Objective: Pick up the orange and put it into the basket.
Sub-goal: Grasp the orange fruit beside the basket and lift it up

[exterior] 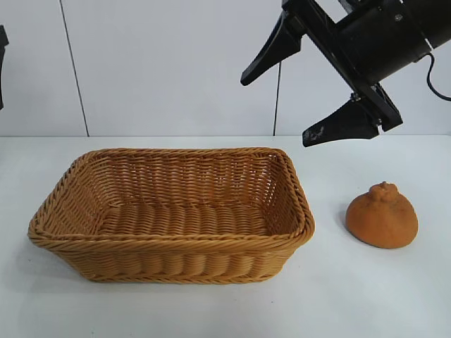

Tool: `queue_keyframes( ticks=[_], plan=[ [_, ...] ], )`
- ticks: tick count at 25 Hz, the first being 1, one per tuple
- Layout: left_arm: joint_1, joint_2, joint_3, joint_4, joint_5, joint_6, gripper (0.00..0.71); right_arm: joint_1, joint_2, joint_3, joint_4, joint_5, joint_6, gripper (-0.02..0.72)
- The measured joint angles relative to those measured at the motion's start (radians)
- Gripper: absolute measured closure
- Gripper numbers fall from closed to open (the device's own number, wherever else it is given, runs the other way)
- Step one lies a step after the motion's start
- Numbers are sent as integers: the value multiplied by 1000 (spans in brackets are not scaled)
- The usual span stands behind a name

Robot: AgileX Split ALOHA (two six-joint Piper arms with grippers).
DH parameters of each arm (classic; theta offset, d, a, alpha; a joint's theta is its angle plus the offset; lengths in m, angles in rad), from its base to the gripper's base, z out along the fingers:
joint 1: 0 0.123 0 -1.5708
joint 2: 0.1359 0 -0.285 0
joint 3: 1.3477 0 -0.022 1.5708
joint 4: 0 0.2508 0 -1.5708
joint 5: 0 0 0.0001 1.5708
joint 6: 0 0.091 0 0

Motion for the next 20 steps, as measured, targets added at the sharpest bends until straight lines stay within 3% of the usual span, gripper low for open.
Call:
queue_keyframes(
  ticks=[20],
  plan=[
    [0,-932,819,4,-145,12,68,0,0,0,-1,20,0,10]
  ],
)
